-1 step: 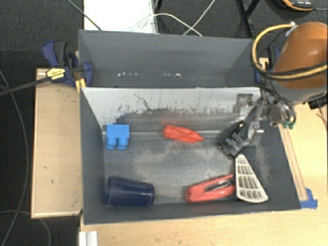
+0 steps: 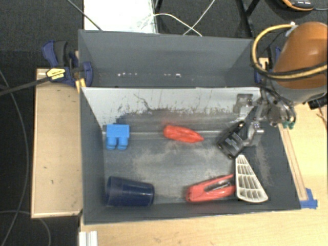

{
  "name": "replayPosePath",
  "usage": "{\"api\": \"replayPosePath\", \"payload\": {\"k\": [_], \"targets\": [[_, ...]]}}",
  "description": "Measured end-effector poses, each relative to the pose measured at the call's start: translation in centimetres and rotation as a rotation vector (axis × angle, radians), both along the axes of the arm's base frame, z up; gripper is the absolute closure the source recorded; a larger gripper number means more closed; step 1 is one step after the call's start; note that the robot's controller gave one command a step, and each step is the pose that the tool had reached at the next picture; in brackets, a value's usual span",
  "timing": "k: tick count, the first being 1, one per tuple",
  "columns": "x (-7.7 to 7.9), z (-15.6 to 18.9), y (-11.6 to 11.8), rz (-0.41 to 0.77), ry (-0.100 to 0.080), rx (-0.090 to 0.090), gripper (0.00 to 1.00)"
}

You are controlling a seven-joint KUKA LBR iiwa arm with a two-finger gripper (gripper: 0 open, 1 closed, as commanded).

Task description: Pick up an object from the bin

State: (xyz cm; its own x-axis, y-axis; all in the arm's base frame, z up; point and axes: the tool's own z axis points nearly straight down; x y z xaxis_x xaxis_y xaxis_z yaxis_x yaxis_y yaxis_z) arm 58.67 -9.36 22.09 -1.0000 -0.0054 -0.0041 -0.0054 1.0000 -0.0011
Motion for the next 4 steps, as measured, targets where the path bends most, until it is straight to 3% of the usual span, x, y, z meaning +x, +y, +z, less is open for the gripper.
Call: {"api": "replayPosePath", "payload": {"k": [1, 2, 3, 4], "targets": [[-0.8, 0.0, 0.0, -0.003, -0.001, 0.0, 0.0], [-4.5, -2.8, -0.6, 0.086, -0.002, -0.001, 0.0], [-4.7, -4.8, 0.7, -0.075, -0.004, 0.001, 0.0], [-7.9, -10.8, -1.9, 0.296, 0.004, -0.001, 0.0]]}}
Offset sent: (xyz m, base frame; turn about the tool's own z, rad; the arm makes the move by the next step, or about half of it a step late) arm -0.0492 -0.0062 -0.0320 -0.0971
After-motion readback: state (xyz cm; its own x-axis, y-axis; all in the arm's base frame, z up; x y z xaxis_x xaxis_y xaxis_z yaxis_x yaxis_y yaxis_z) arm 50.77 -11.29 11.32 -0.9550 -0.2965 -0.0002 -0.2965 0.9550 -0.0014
